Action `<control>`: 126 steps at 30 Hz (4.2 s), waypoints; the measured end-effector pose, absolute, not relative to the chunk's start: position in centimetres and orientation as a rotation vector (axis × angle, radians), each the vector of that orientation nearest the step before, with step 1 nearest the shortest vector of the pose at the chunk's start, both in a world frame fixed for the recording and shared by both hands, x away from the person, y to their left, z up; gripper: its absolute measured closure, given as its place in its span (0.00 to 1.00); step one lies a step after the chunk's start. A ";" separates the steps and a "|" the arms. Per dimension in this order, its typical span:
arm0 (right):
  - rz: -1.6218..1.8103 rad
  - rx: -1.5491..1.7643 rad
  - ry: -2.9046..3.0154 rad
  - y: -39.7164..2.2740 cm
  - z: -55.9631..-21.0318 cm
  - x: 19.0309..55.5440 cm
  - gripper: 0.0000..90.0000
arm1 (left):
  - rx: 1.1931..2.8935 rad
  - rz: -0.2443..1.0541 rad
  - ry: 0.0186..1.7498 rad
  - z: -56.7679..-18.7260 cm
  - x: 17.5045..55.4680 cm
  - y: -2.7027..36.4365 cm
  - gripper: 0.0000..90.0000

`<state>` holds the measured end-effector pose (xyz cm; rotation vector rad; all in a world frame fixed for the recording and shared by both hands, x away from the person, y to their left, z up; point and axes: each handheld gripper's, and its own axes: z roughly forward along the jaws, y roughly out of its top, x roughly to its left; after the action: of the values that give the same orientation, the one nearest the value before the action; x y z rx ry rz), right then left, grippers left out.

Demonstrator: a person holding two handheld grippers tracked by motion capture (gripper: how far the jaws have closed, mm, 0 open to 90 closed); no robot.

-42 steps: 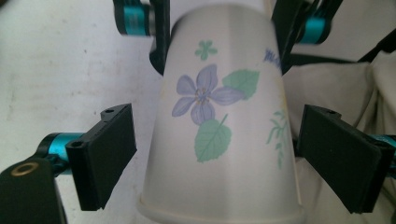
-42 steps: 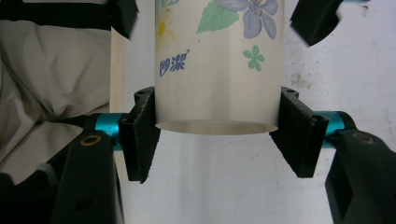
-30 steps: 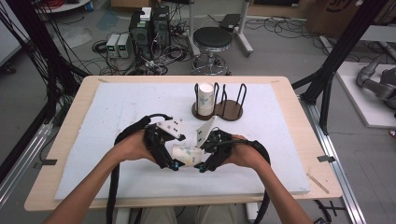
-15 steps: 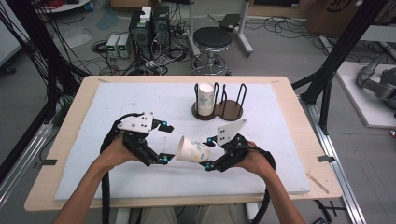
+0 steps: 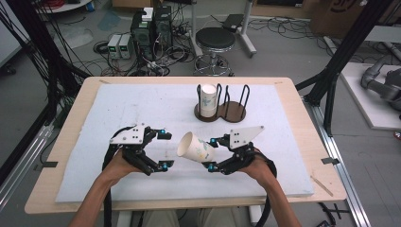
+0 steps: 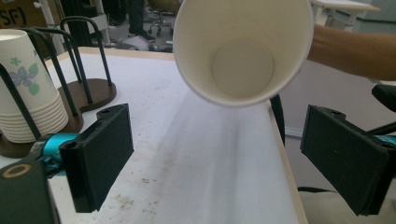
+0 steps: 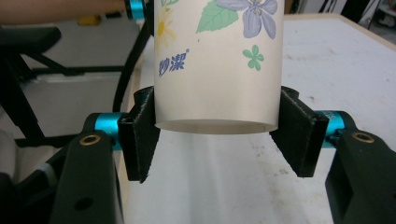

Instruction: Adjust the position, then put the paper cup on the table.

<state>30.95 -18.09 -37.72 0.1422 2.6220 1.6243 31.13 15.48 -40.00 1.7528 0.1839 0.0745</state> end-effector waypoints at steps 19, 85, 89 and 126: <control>1.757 0.122 2.568 -17.5 -39.0 31.2 0.42 | 1.687 0.019 0.127 -39.9 31.5 11.9 0.10; 1.523 0.633 2.379 -21.8 -40.5 30.8 0.18 | 2.003 0.127 0.144 -35.1 34.4 13.2 0.36; 1.467 0.732 2.321 -22.8 -41.1 30.8 0.18 | 2.102 0.145 0.160 -34.2 35.3 13.2 0.36; 1.199 1.091 2.142 -25.9 -45.0 30.9 0.18 | 2.357 0.195 0.198 -34.8 38.2 12.7 0.36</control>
<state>30.87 -25.93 -45.01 1.0909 2.1417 1.1994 38.16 12.72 -34.76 2.3573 0.1984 0.1948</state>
